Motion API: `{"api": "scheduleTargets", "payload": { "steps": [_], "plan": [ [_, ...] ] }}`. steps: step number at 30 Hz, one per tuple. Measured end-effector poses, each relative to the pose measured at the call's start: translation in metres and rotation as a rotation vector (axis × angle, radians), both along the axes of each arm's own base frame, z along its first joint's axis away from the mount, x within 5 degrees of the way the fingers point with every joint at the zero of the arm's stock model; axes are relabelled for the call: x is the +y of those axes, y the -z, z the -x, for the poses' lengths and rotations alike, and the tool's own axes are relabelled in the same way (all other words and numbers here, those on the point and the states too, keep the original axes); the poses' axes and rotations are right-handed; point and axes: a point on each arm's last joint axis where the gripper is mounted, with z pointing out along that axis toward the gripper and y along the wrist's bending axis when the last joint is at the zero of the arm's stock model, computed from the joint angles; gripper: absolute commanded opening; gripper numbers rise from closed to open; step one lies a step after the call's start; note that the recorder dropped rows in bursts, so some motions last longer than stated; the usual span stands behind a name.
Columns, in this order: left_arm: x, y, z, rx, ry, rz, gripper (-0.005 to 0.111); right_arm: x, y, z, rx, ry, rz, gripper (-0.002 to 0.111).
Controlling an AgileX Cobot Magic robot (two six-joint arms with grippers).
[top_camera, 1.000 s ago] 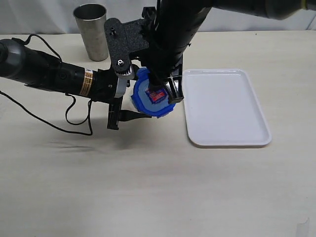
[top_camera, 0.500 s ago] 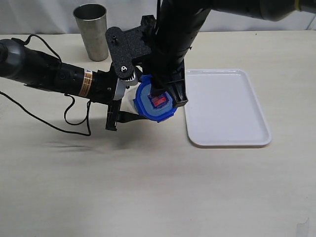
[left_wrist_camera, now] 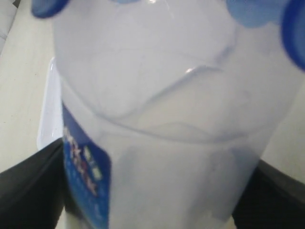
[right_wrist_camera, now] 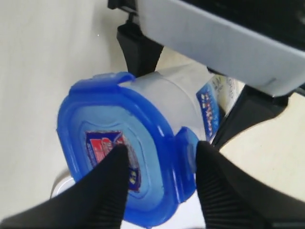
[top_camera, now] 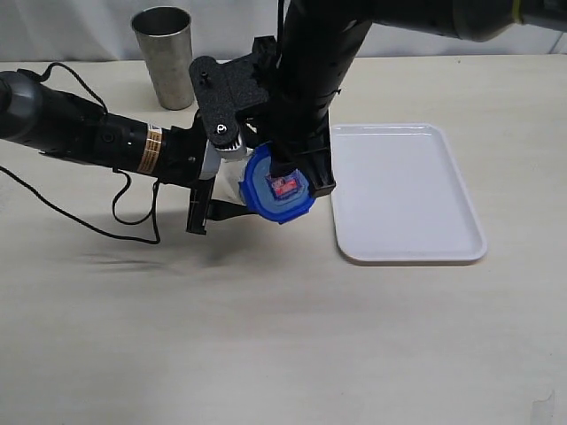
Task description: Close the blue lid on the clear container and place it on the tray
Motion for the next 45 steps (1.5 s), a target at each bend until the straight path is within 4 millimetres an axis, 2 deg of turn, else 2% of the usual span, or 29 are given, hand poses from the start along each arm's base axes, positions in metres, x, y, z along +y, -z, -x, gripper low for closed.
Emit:
{"api": "scheduleTargets", "payload": {
  "steps": [7,18,24,29,36,40,45],
  "plan": [
    [0.000,0.000,0.001,0.004,0.008,0.009,0.000,0.003,0.001,0.003,0.000,-0.010,0.009,0.034],
    [0.000,0.001,0.000,0.057,-0.026,0.035,0.000,0.002,-0.005,0.002,-0.045,0.107,-0.020,0.034],
    [-0.003,-0.006,-0.002,0.156,-0.085,0.131,0.000,-0.005,-0.023,-0.010,-0.132,0.254,-0.169,0.034],
    [-0.005,-0.009,-0.002,0.238,-0.128,0.180,0.000,-0.014,-0.031,-0.020,-0.121,0.384,-0.293,0.034],
    [-0.008,-0.016,-0.004,0.313,-0.175,0.273,0.000,-0.024,-0.047,-0.026,-0.131,0.481,-0.417,0.034],
    [-0.009,-0.017,-0.006,0.349,-0.204,0.307,0.000,-0.030,-0.063,-0.026,-0.160,0.565,-0.523,0.033],
    [-0.008,-0.011,-0.007,0.405,-0.238,0.311,0.000,-0.037,-0.081,-0.022,-0.170,0.633,-0.604,0.024]
  ]
}}
